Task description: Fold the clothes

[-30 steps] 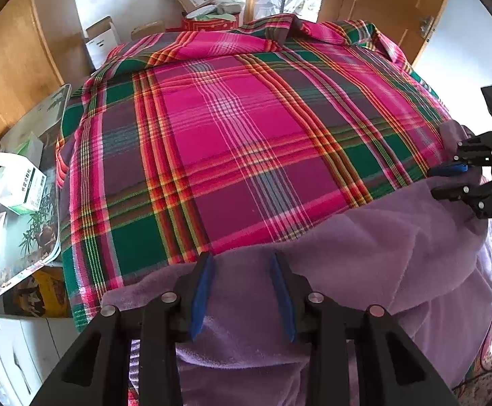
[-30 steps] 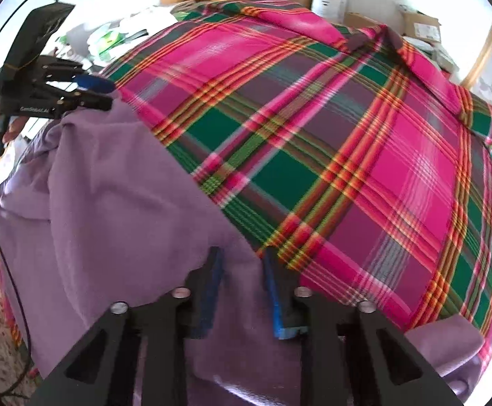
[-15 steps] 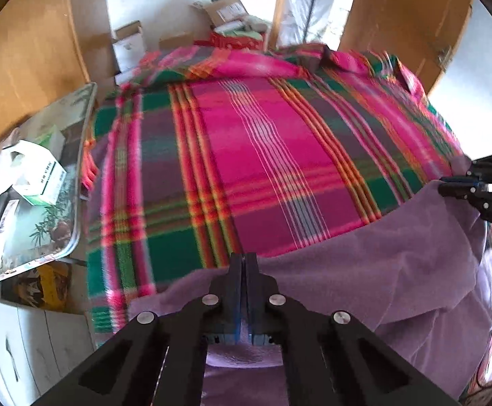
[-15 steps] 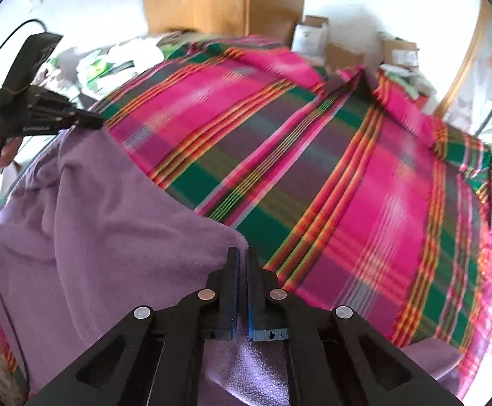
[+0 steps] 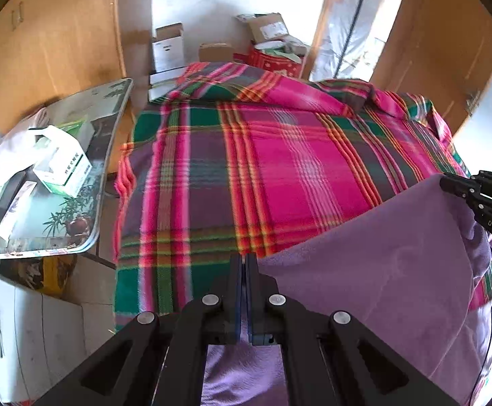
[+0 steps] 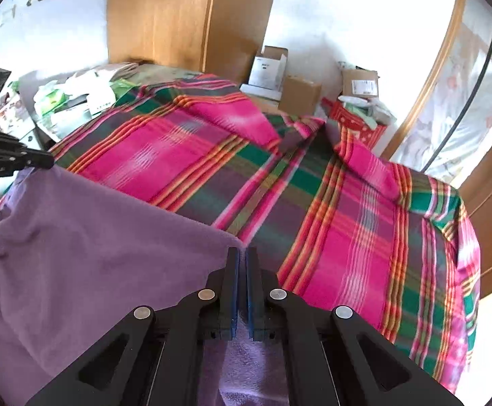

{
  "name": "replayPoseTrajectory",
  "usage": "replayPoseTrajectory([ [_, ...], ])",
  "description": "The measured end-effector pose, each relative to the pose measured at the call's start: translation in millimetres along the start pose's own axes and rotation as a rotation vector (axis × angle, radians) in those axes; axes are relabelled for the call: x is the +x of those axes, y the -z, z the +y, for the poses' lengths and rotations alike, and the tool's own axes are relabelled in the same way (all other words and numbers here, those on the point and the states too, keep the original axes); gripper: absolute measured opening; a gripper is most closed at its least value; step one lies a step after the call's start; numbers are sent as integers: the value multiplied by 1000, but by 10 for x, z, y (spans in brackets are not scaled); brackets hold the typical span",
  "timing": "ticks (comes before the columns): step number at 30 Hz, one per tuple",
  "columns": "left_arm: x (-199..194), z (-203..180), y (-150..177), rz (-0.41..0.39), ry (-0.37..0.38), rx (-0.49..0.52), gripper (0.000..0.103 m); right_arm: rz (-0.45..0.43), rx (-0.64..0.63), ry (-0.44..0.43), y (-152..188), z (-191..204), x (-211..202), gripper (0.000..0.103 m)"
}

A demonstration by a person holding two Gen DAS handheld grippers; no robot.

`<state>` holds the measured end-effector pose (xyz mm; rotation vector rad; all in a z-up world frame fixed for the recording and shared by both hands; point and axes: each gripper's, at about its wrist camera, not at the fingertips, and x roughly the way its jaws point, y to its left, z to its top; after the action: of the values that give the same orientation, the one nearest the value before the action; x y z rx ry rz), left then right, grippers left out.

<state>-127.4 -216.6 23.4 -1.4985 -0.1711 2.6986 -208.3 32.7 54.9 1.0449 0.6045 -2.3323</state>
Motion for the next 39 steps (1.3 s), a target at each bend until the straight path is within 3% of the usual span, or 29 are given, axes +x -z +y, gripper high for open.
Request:
replayPoseTrajectory([
  [9, 110, 176, -71, -3, -30, -61, 1, 5, -14, 79, -243, 67, 387, 4],
  [11, 115, 238, -92, -17, -70, -80, 0, 5, -19, 106, -274, 77, 457, 4],
  [19, 63, 537, 5, -1, -18, -197, 0, 53, -29, 120, -276, 136, 592, 5],
  [20, 40, 592, 31, 3, -11, -226, 4, 50, -35, 129, -275, 160, 573, 5],
  [26, -150, 831, 296, 23, 61, -354, 21, 11, -26, 160, -275, 205, 371, 6],
  [29, -145, 943, 424, 46, 129, -437, 26, -12, 4, 180, -243, 197, 224, 13],
  [33, -147, 1048, 522, 48, 205, -537, 27, -82, 57, 208, -160, 201, -110, 15],
  [39, -67, 1128, 585, 52, 345, -648, 27, -163, 132, 161, 40, 239, -608, 16],
])
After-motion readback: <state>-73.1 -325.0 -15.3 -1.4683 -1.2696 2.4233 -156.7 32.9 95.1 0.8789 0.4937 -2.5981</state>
